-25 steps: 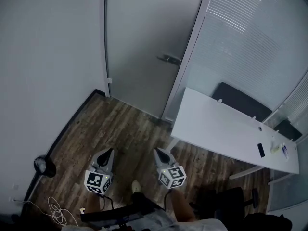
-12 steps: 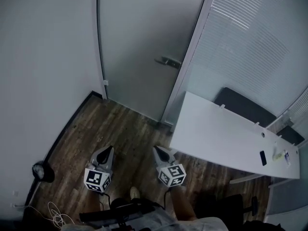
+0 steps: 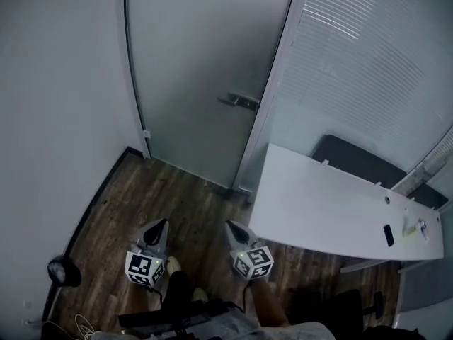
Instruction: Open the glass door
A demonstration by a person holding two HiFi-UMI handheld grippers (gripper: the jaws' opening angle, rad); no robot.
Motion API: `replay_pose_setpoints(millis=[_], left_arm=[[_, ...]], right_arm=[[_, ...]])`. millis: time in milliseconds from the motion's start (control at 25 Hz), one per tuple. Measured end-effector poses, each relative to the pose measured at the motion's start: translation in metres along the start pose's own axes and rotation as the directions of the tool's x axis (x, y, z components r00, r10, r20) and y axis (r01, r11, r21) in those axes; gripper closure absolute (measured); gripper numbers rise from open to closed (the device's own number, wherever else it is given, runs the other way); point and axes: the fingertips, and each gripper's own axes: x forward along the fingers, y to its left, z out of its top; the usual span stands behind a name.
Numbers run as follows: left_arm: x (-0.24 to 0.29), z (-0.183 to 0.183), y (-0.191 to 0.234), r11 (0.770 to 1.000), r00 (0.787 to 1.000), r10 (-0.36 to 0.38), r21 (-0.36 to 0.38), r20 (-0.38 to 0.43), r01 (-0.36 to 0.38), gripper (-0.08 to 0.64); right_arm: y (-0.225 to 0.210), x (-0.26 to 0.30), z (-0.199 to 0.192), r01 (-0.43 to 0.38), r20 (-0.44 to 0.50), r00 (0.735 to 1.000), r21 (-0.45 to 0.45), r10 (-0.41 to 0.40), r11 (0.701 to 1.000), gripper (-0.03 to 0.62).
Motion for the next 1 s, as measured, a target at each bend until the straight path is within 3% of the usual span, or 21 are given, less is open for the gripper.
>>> replay_pose_setpoints(millis=[480, 1000], left_arm=[[0.102, 0.007, 0.055, 0.991, 0.991, -0.136, -0.005, -0.019, 0.136, 0.557], [0.211, 0.022, 0.098, 0.948, 0.948, -0.317, 0.026, -0.019, 0.317, 0.557]], right_arm=[[-0.049, 0.074, 0.020, 0.132, 0.011, 0.991, 0.025, -0.132, 0.991, 0.591], [-0.101, 0.137, 0.052, 0.299, 0.056, 0.952, 0.040, -0.301, 0.953, 0.591]])
